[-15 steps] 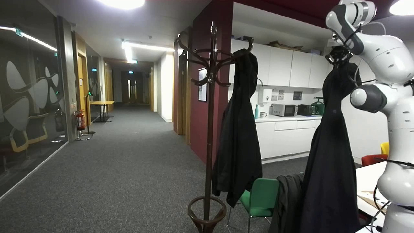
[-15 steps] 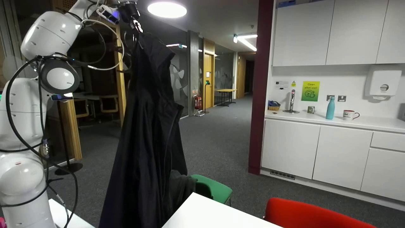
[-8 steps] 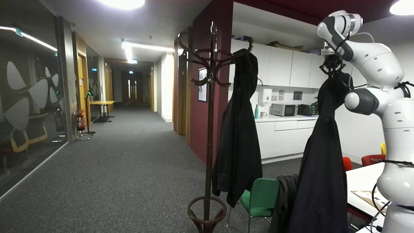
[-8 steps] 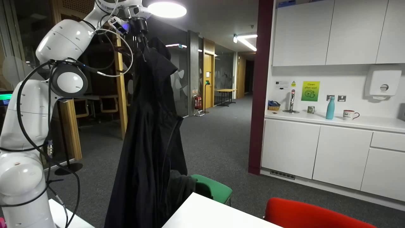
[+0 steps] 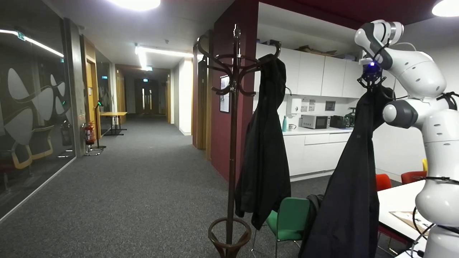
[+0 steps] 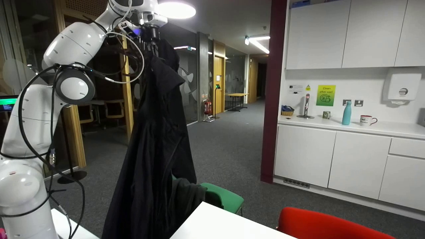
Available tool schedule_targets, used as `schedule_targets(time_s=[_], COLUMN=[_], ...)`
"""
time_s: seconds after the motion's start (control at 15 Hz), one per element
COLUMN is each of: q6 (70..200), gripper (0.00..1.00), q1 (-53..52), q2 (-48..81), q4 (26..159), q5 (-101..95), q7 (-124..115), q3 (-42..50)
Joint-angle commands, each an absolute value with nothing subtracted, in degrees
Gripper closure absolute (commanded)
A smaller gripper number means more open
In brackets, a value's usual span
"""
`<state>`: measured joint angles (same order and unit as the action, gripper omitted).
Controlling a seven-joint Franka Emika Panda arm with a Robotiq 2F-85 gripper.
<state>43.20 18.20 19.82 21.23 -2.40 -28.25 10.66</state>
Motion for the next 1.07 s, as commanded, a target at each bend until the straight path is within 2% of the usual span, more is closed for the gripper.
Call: schedule_targets(time_s=[0.0, 0.53, 1.0], q6=[44.0, 43.2, 65.2], gripper=[0.99, 0.97, 0.99], q1=[21.7, 21.6, 23.7], q2=[20.5, 22.5, 25.0], q4=[20.8, 21.1, 20.8], q5=[-0.6, -2.0, 0.8], q7=[-27.5, -27.9, -36.2], q3=[11.2, 11.2, 10.6])
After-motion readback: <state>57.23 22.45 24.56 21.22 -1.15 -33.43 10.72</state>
